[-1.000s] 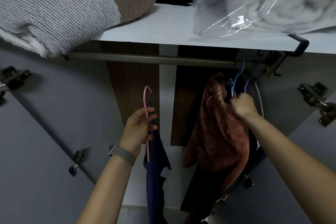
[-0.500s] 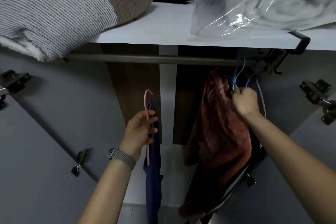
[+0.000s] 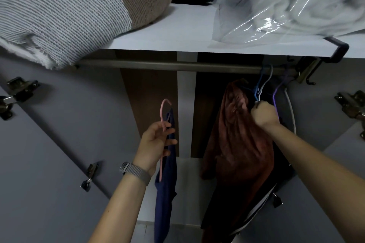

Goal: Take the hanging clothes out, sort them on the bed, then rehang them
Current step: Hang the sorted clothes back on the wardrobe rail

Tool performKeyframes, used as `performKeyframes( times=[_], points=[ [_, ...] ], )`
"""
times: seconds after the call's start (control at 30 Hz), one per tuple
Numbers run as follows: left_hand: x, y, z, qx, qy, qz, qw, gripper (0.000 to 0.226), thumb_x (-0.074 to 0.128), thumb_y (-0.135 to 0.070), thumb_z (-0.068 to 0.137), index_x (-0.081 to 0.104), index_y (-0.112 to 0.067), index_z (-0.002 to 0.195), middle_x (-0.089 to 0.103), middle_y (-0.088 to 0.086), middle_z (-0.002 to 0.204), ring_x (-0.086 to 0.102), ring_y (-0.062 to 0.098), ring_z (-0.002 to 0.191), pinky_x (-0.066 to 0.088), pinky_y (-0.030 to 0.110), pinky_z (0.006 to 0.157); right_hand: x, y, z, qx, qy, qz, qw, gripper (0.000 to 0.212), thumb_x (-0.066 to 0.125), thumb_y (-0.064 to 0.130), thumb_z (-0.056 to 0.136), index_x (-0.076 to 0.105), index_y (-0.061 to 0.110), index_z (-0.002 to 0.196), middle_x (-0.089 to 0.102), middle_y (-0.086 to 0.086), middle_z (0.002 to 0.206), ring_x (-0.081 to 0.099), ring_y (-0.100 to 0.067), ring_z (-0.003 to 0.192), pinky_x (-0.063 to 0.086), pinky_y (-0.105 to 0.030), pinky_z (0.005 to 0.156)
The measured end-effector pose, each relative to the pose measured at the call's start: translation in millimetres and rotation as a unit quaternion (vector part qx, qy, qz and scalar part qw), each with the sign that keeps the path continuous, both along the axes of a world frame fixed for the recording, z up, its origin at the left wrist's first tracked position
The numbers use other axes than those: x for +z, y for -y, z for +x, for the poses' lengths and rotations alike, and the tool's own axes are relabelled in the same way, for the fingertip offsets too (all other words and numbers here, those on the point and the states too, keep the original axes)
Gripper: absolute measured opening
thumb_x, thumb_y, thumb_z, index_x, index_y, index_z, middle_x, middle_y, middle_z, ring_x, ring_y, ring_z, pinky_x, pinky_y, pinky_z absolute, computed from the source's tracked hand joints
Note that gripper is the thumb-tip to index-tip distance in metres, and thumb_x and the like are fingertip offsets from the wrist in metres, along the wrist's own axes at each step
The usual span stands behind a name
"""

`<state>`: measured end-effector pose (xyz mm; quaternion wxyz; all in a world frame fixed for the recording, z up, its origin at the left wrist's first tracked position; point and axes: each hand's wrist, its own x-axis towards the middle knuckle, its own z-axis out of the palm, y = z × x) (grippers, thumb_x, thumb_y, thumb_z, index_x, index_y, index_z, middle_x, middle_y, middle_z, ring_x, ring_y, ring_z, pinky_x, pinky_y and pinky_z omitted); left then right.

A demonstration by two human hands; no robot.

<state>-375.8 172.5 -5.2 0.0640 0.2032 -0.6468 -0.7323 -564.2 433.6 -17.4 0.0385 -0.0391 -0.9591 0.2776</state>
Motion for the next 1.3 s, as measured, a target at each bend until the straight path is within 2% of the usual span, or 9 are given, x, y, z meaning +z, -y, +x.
performKeyframes(
  times=[0.17, 0.27, 0.43, 0.6, 0.7, 0.8, 0.97, 1.1, 1.3],
  points=[
    [0, -2, -5, -0.008, -0.013, 0.009, 1.0, 0.029, 0.036, 0.003, 0.097, 0.055, -0.018, 0.094, 0.063, 0.01, 0.108, 0.066, 0.015, 0.072, 0.047, 0.019, 0.043, 9, 4, 25, -0.023, -0.081, 0.107, 0.991, 0.047, 0.054, 0.022, 0.09, 0.044, 0.002, 0.131, 0.047, -0.025, 0.127, 0.043, -0.042, 0.115, 0.041, -0.044, 0.089],
    [-2, -10, -12, -0.027, -0.021, 0.029, 0.999, 0.033, 0.032, 0.007, 0.096, 0.054, -0.017, 0.092, 0.059, 0.009, 0.105, 0.065, 0.019, 0.081, 0.054, 0.021, 0.051, 8, 28, 85, 0.092, -0.248, -0.014, 0.964, 0.047, 0.063, 0.015, 0.082, 0.048, 0.016, 0.127, 0.052, -0.007, 0.112, 0.046, -0.026, 0.107, 0.037, -0.031, 0.091],
    [-8, -32, -32, -0.053, -0.008, 0.053, 0.997, 0.031, 0.033, 0.009, 0.095, 0.053, -0.014, 0.099, 0.051, 0.016, 0.122, 0.06, 0.025, 0.101, 0.058, 0.027, 0.068, -21, 76, 193, 0.246, 0.195, -0.165, 0.935, 0.056, 0.07, 0.049, 0.077, 0.038, 0.037, 0.122, 0.05, 0.012, 0.11, 0.055, -0.006, 0.094, 0.042, -0.014, 0.068],
    [2, -52, -41, -0.086, -0.02, 0.097, 0.991, 0.027, 0.033, 0.005, 0.097, 0.046, -0.009, 0.116, 0.039, 0.018, 0.137, 0.048, 0.03, 0.122, 0.053, 0.031, 0.081, -66, 87, 212, 0.204, 0.2, -0.206, 0.936, 0.03, 0.055, 0.029, 0.093, 0.051, 0.019, 0.121, 0.065, 0.003, 0.109, 0.062, -0.009, 0.097, 0.051, -0.021, 0.083],
    [7, -58, -37, -0.102, -0.068, 0.111, 0.986, 0.029, 0.038, 0.002, 0.097, 0.049, -0.019, 0.113, 0.042, 0.01, 0.134, 0.05, 0.023, 0.119, 0.054, 0.028, 0.083, -63, 77, 207, 0.139, 0.086, -0.269, 0.949, 0.025, 0.046, 0.037, 0.095, 0.061, 0.018, 0.101, 0.068, -0.001, 0.093, 0.061, -0.002, 0.084, 0.048, -0.023, 0.08],
    [5, -54, -31, -0.12, -0.09, 0.054, 0.987, 0.035, 0.042, -0.001, 0.097, 0.047, -0.027, 0.12, 0.047, 0.0, 0.129, 0.051, 0.014, 0.117, 0.05, 0.03, 0.091, -52, 58, 186, 0.09, 0.017, -0.337, 0.937, 0.022, 0.049, 0.019, 0.097, 0.062, 0.005, 0.085, 0.064, -0.017, 0.076, 0.054, -0.007, 0.068, 0.048, -0.036, 0.07],
    [-4, -38, -19, -0.089, -0.049, -0.026, 0.994, 0.027, 0.046, 0.002, 0.093, 0.058, -0.015, 0.111, 0.059, 0.003, 0.113, 0.061, 0.014, 0.093, 0.052, 0.021, 0.075, -21, 31, 142, 0.052, -0.073, -0.322, 0.943, 0.027, 0.049, 0.013, 0.097, 0.055, 0.004, 0.072, 0.057, -0.016, 0.066, 0.047, -0.002, 0.059, 0.042, -0.02, 0.063],
    [-9, -26, -12, -0.056, -0.026, -0.046, 0.997, 0.03, 0.041, 0.002, 0.095, 0.06, -0.02, 0.091, 0.06, -0.004, 0.093, 0.059, 0.01, 0.078, 0.05, 0.016, 0.064, -5, 23, 100, 0.028, -0.089, -0.302, 0.949, 0.036, 0.046, 0.014, 0.099, 0.041, 0.012, 0.063, 0.043, -0.003, 0.062, 0.042, -0.004, 0.056, 0.039, -0.025, 0.06],
    [-14, -14, -8, -0.031, -0.014, -0.058, 0.998, 0.028, 0.042, -0.001, 0.095, 0.061, -0.021, 0.088, 0.062, -0.002, 0.091, 0.058, 0.012, 0.077, 0.049, 0.022, 0.069, -8, 18, 49, -0.008, -0.045, -0.203, 0.978, 0.037, 0.04, 0.031, 0.1, 0.052, 0.004, 0.079, 0.054, -0.007, 0.072, 0.053, -0.024, 0.072, 0.039, -0.032, 0.068]
  ],
)
